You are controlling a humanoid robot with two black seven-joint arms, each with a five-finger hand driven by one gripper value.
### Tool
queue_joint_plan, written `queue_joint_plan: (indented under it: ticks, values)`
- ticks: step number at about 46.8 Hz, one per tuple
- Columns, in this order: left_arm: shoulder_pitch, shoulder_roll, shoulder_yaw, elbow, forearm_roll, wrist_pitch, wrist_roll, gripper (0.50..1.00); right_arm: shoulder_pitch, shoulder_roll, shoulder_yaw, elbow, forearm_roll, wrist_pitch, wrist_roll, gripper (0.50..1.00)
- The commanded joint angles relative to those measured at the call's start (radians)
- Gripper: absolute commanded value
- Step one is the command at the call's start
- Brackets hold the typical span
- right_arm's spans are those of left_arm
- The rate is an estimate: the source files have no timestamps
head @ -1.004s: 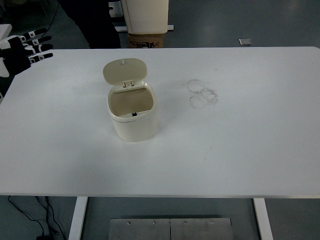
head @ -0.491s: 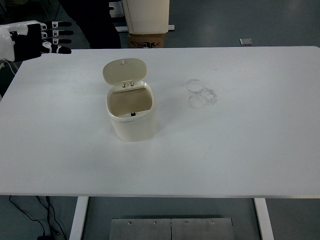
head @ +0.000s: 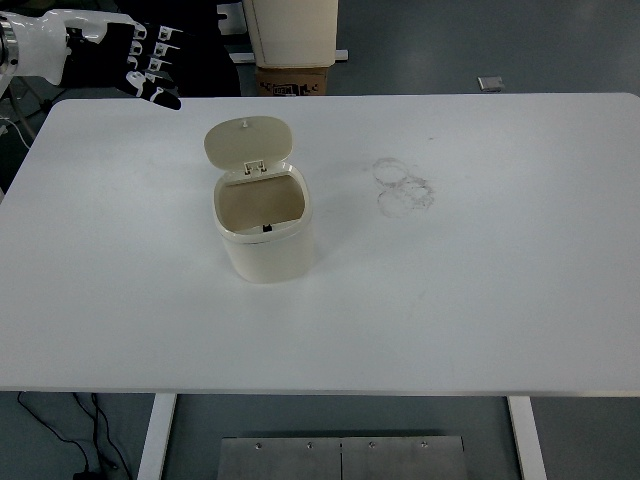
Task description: Close trash bin
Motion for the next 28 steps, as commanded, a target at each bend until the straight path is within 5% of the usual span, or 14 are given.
queue_joint_plan:
  ticks: [1,14,28]
  values:
    - [-0.022,-0.035,0.000,-0.001,0.014,-0.001,0.001,1.000,0.000,0.000,0.000,0.000,0.000,0.000,-0.001,0.991]
    - [-0.056,-0.118,-0.002,-0.004,0.029,-0.029,0.146,1.000,0.000,0.000,0.000,0.000,0.000,0.000,0.000,0.991]
    - [-0.107,-0.153,-0.002,-0.021,0.057,-0.060,0.213,1.000,0.000,0.000,0.000,0.000,0.000,0.000,-0.001,0.991]
